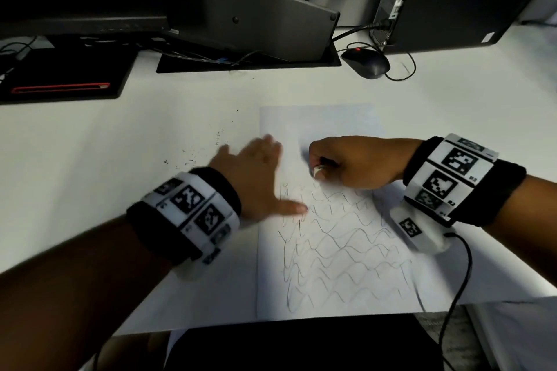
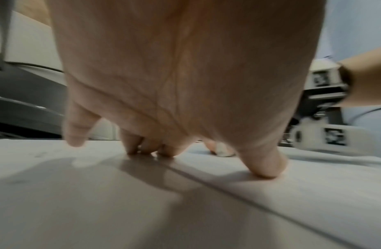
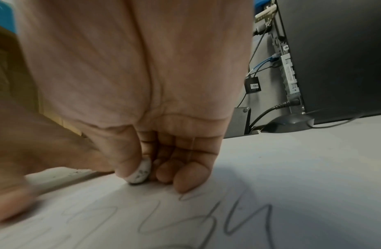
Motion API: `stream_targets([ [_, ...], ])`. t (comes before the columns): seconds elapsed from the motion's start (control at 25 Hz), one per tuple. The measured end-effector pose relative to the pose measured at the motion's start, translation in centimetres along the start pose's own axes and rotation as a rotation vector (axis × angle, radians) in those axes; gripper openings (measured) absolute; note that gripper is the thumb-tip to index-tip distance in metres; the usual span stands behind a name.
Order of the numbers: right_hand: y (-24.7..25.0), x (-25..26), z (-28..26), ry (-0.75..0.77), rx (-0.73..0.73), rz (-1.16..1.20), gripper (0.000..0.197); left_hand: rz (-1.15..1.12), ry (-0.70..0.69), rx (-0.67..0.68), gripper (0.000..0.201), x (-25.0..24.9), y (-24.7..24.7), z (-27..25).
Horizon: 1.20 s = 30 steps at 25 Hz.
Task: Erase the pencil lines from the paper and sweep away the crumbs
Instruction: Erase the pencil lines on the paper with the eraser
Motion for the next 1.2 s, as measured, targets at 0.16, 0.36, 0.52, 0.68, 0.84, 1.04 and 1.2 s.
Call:
stream_targets([
  [0.16,-0.2,-0.2,0.2,-0.016,0.008,-0.001,0.006,0.028,0.147,-0.012,0.122,3.7,1.2,0.4],
  [0.36,0.5,0.2,0.1,-0.003,-0.043,0.028,0.006,-0.069,-0.201,0.024,0.127,0.2,-0.8,0.1],
  [0.52,2.2,2.4,1.4,0.089,-0.229,-0.009,0.006,-0.049,-0.194,-0.044,0.130,0.2,-1.0,0.5],
  [0.68,1.5,3.5,2.2,0.144,-0.255,-0.040,0.008,-0.110,-0.199,-0.049,0.134,-0.4,-0.9,0.7],
  [0.84,-0.3,5.4,1.5,0.293,-0.136,-0.019,0.012,-0.105,-0.201,-0.013,0.137,-0.2,-1.3,0.8],
  [1.04,2.0,4.1,2.6,0.237,-0.256,-0.061,0.010,-0.087,-0.204,-0.026,0.135,-0.2,-1.2,0.9],
  [1.2,0.0,5.6,2.1,0.316,-0.101,-0.044,0.012,-0.093,-0.206,-0.006,0.130,-0.2,-1.3,0.8],
])
Point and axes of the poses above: each hand's wrist, its own z-axis towards the middle knuckle, its own y-axis out of the back of the hand, x = y × z, the point moved 9 cm from there along z, towards the middle knuckle, and after that the axes turned 1 degree about y, right-handed, at the moved point
